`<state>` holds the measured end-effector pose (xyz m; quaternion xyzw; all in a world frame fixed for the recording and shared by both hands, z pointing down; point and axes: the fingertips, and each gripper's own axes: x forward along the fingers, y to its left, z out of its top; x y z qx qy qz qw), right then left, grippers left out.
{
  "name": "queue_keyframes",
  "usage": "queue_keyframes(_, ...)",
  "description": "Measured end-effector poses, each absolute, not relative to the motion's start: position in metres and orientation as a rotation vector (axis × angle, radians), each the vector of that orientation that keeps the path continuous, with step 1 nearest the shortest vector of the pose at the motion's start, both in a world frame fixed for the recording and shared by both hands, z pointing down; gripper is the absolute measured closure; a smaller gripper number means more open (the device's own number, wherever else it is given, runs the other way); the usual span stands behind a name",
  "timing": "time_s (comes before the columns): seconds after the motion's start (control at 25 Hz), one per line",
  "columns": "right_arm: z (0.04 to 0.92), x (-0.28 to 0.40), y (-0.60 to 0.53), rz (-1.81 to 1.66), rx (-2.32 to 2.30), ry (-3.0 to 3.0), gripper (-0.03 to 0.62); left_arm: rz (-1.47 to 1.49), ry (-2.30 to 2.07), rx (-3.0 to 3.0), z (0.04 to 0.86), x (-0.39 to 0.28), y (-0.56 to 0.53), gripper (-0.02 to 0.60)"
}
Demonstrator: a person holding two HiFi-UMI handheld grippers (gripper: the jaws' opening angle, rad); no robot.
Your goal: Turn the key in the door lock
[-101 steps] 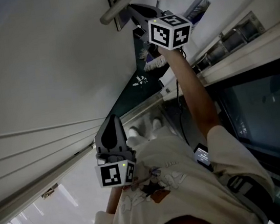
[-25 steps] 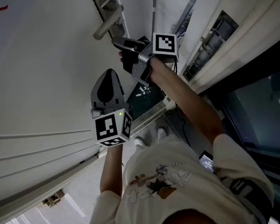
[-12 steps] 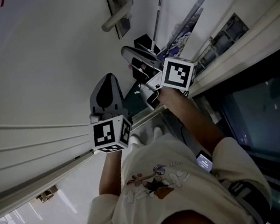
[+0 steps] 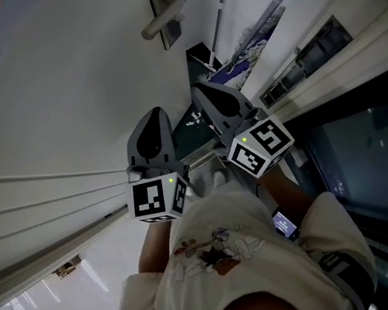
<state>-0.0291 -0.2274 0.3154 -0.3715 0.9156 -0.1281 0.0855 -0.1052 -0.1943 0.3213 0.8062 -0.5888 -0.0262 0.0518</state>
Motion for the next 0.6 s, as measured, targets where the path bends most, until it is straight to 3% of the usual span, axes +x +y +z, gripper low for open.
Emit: queue_keyframes(0.6, 0.346, -0.014, -0.203, -0.254, -1.358, 2.746, 0.588, 0.005, -1.708, 2.462, 0.346, -0.093, -0.168, 0.578)
